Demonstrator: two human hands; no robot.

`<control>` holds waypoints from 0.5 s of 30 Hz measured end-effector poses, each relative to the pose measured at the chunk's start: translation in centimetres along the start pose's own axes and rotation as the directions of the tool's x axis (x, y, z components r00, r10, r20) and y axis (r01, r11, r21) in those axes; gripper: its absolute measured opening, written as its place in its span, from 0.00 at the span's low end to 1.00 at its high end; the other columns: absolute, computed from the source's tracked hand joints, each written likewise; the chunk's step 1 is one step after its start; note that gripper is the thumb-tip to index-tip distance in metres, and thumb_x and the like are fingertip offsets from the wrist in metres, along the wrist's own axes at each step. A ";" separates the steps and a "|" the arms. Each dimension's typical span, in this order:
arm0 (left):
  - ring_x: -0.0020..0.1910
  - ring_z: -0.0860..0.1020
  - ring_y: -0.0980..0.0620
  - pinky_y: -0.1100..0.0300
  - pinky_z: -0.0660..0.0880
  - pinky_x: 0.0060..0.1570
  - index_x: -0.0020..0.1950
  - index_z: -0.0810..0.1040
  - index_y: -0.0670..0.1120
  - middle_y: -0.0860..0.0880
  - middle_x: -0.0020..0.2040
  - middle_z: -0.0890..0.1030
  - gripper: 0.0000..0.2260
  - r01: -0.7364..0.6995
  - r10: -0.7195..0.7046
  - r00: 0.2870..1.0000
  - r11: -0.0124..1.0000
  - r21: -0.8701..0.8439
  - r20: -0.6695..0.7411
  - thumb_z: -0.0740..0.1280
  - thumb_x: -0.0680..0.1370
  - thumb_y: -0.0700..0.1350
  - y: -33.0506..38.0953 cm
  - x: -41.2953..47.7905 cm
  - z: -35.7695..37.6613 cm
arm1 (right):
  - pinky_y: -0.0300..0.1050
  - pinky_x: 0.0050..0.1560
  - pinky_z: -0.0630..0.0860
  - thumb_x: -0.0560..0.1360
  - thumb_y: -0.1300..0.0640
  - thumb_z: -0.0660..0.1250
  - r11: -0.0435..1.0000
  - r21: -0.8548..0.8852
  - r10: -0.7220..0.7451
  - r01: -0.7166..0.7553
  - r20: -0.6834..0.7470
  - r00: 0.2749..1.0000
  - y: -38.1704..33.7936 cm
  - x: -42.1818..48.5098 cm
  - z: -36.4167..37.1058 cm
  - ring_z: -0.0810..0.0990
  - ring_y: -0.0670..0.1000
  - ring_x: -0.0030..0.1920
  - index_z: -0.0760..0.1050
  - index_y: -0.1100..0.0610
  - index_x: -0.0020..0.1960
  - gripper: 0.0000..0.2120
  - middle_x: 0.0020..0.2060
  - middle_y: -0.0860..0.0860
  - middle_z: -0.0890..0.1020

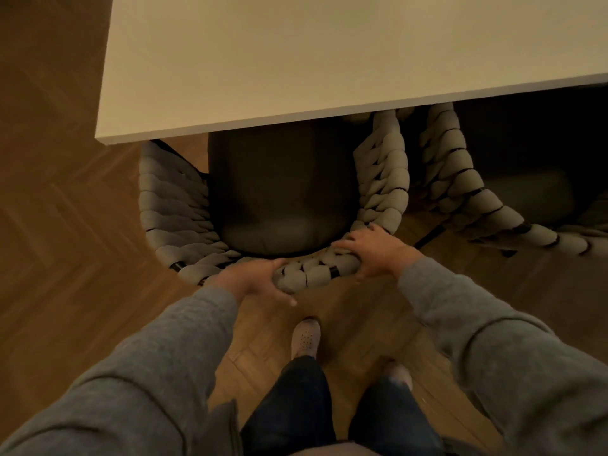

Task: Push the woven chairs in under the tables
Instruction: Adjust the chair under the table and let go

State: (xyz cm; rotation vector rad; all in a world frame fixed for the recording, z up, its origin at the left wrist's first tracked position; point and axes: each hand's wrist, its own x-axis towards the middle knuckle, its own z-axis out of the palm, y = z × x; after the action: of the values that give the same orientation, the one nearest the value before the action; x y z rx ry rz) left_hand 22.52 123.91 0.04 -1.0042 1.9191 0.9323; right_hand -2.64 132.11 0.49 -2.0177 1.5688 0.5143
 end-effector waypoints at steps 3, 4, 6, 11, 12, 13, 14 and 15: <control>0.74 0.63 0.48 0.54 0.62 0.71 0.78 0.53 0.54 0.49 0.76 0.62 0.44 -0.146 0.138 0.972 0.989 -0.031 -0.188 0.66 0.69 0.71 5.4 1.1 -0.8 | 0.54 0.76 0.48 0.71 0.43 0.72 1.000 -0.002 0.010 -0.010 -0.080 0.997 4.1 -2.6 -0.1 0.52 0.56 0.77 0.51 0.46 0.79 0.44 0.77 0.54 0.56; 0.75 0.61 0.48 0.54 0.60 0.72 0.78 0.54 0.53 0.49 0.77 0.61 0.42 -0.198 0.190 0.939 0.980 0.002 -0.287 0.63 0.71 0.71 7.6 1.6 -1.1 | 0.53 0.76 0.43 0.71 0.42 0.72 1.000 0.000 0.022 -0.022 -0.137 0.990 5.8 -3.8 -0.1 0.47 0.56 0.78 0.49 0.46 0.79 0.45 0.78 0.54 0.52; 0.76 0.58 0.49 0.53 0.54 0.75 0.78 0.55 0.52 0.48 0.78 0.58 0.39 -0.278 0.289 0.837 0.956 0.096 -0.464 0.61 0.74 0.69 11.4 2.3 -1.9 | 0.54 0.76 0.39 0.71 0.42 0.72 0.998 0.035 0.058 -0.051 -0.238 0.970 8.5 -5.6 -0.1 0.44 0.55 0.78 0.47 0.46 0.79 0.46 0.79 0.54 0.49; 0.78 0.48 0.49 0.54 0.39 0.74 0.78 0.56 0.51 0.47 0.79 0.51 0.34 -0.277 0.367 0.678 0.930 0.241 -0.637 0.62 0.77 0.62 24.1 4.8 -2.5 | 0.53 0.77 0.40 0.72 0.38 0.69 0.987 0.119 0.135 -0.107 -0.259 0.956 19.3 -12.7 2.4 0.44 0.54 0.78 0.45 0.49 0.79 0.47 0.79 0.54 0.50; 0.78 0.47 0.49 0.53 0.38 0.74 0.78 0.56 0.51 0.46 0.79 0.50 0.34 -0.261 0.379 0.668 0.925 0.275 -0.640 0.63 0.77 0.62 26.3 5.3 -2.2 | 0.53 0.77 0.40 0.72 0.38 0.70 0.985 0.134 0.145 -0.113 -0.258 0.955 21.3 -14.1 3.1 0.45 0.54 0.78 0.45 0.49 0.79 0.47 0.79 0.54 0.50; 0.78 0.46 0.48 0.51 0.38 0.74 0.78 0.56 0.51 0.46 0.80 0.49 0.34 -0.246 0.390 0.675 0.919 0.307 -0.626 0.63 0.77 0.62 28.7 5.9 -1.8 | 0.53 0.77 0.41 0.71 0.38 0.70 0.982 0.141 0.155 -0.123 -0.247 0.957 23.5 -15.7 4.0 0.45 0.54 0.78 0.45 0.50 0.79 0.48 0.79 0.54 0.51; 0.78 0.44 0.48 0.48 0.39 0.76 0.78 0.55 0.51 0.46 0.80 0.48 0.35 -0.234 0.401 0.691 0.911 0.339 -0.601 0.64 0.76 0.62 31.3 6.6 -1.2 | 0.52 0.76 0.40 0.71 0.37 0.69 0.982 0.130 0.165 -0.139 -0.218 0.962 25.8 -17.5 4.9 0.45 0.54 0.78 0.44 0.50 0.79 0.49 0.79 0.54 0.50; 0.78 0.43 0.47 0.46 0.41 0.76 0.78 0.54 0.51 0.45 0.80 0.48 0.36 -0.217 0.411 0.714 0.900 0.378 -0.567 0.65 0.76 0.62 33.4 7.2 -0.6 | 0.52 0.76 0.40 0.70 0.35 0.69 0.981 0.113 0.178 -0.160 -0.173 0.969 27.8 -19.0 5.9 0.44 0.54 0.78 0.43 0.51 0.79 0.50 0.79 0.54 0.49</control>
State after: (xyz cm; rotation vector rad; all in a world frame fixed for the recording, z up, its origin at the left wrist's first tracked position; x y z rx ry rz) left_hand -9.64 135.24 2.41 -0.8894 2.7854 0.4732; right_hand -34.21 145.10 2.27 -1.9117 1.8508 0.3142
